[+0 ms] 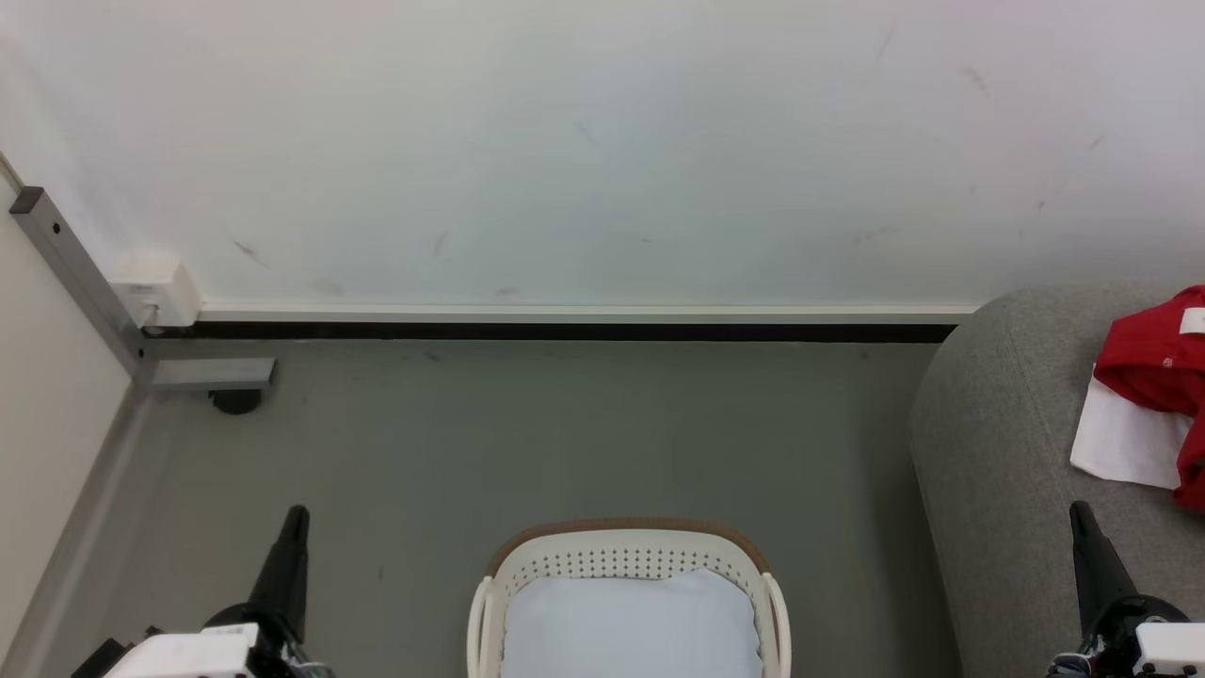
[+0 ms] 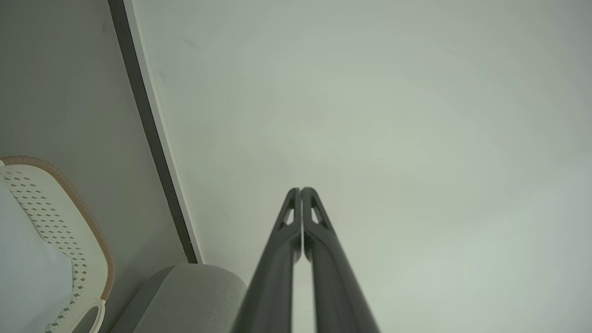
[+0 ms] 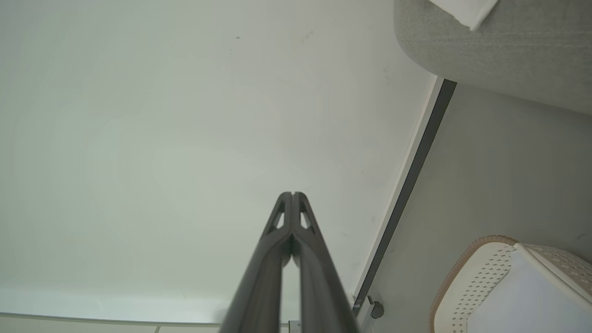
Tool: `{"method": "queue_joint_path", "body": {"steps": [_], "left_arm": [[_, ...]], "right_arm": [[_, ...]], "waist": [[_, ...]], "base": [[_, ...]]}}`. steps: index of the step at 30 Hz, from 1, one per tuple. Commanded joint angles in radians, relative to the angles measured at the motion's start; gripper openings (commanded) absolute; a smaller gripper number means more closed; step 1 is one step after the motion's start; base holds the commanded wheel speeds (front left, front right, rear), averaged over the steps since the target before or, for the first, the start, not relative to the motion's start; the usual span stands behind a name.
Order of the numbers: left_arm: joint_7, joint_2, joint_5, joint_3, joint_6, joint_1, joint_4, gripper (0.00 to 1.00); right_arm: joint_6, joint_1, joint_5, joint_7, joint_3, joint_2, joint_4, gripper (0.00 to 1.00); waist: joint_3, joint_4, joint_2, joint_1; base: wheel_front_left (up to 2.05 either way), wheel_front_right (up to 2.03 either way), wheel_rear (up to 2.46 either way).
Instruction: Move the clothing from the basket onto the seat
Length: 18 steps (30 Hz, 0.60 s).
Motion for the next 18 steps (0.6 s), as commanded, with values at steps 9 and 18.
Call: {"method": "queue_joint_path", "body": {"steps": [9,18], "left_arm": [[0.004,0.008,-0.012,0.003,-0.006,-0.009,-0.003,0.00],[0.004,0.008,-0.012,0.003,-0.006,-0.009,-0.003,0.00]], "right_arm": [[-0.002,-0.012,0.002,0.003,-0.004,-0.001,-0.003,0.00],[-0.002,-0.012,0.002,0.003,-0.004,-0.001,-0.003,0.00]], "waist": [[0.000,0.000,0.0000,0.0000],[0.000,0.000,0.0000,0.0000]], "base": [[0.00,0.00,0.00],[0.00,0.00,0.00]]}}
